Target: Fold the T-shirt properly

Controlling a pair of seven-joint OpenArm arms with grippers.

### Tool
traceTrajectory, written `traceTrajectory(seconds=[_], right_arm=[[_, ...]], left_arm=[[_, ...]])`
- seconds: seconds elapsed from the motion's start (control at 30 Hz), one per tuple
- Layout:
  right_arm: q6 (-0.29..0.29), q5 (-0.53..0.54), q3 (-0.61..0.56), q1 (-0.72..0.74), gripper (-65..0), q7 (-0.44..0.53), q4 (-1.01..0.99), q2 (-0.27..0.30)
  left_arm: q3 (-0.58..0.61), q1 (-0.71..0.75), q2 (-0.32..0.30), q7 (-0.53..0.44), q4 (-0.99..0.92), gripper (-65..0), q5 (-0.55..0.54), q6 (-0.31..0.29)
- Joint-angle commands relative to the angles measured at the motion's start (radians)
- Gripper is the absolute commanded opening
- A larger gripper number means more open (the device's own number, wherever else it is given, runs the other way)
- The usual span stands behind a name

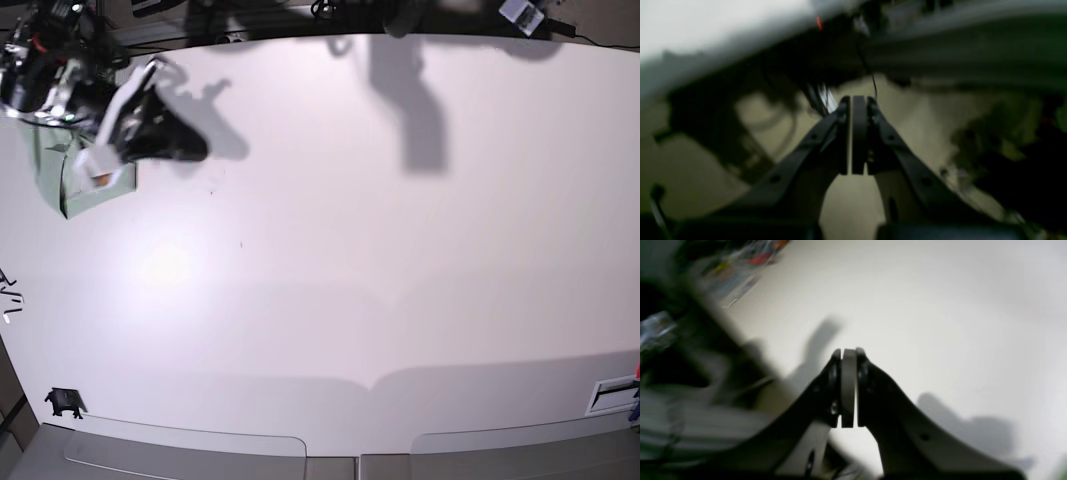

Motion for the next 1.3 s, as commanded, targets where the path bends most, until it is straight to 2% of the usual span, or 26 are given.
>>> traceTrajectory(seconds=[0.0,0.1,0.13,0.33,0.43,0.57,0.7,0.83,0.9,0.97,1.07,1.17,1.27], right_arm=[[0.005,0.02,-0.047,-0.038,-65.0,0.016,0.014,0.014],[0.005,0.02,-0.227,-0.139,-65.0,0.016,0.014,0.02],[0.005,-0.019,-0.284,-0.173,-65.0,0.016,0.014,0.031],[0.005,-0.207,-0.601,-0.366,-65.0,0.016,0.009,0.169],[0.005,-0.335,-0.733,-0.41,-65.0,0.016,-0.025,0.254],[0.005,-0.589,-0.868,-0.403,-65.0,0.02,-0.174,0.344],[0.005,-0.804,-0.979,-0.322,-65.0,0.267,-0.418,0.379],[0.005,-0.948,-1.091,-0.177,-65.0,0.492,-0.719,0.351],[0.005,-1.015,-1.143,-0.095,-65.0,0.592,-0.872,0.312],[0.005,-1.077,-1.188,-0.017,-65.0,0.669,-1.019,0.265],[0.005,-1.175,-1.247,0.088,-65.0,0.796,-1.219,0.183],[-0.001,-1.233,-1.287,0.172,-65.0,0.892,-1.383,0.093],[-0.128,-1.232,-1.291,0.225,-65.0,0.936,-1.502,-0.006]], left_arm=[[-0.005,0.037,-0.003,-0.002,0.014,-65.0,-0.023,-0.008],[-0.005,0.098,-0.003,-0.002,0.014,-65.0,-0.023,-0.008],[-0.005,0.118,-0.003,-0.002,0.014,-65.0,-0.023,-0.008],[-0.005,0.193,-0.003,-0.002,-0.051,-65.0,-0.023,-0.008],[-0.004,0.193,-0.004,-0.003,-0.195,-65.0,-0.023,-0.008],[-0.003,0.193,-0.018,-0.071,-0.446,-65.0,-0.022,-0.008],[0.002,0.1,-0.055,-0.124,-0.732,-65.0,0.019,-0.008],[0.055,-0.031,-0.087,-0.219,-1.012,-65.0,0.158,-0.008],[0.114,-0.095,-0.107,-0.338,-1.142,-65.0,0.264,-0.008],[0.191,-0.16,-0.122,-0.499,-1.258,-65.0,0.397,-0.008],[0.303,-0.265,-0.119,-0.716,-1.402,-65.0,0.597,-0.008],[0.407,-0.373,-0.109,-0.851,-1.523,-65.0,0.733,-0.008],[0.467,-0.47,-0.077,-0.943,-1.624,-65.0,0.84,-0.008]])
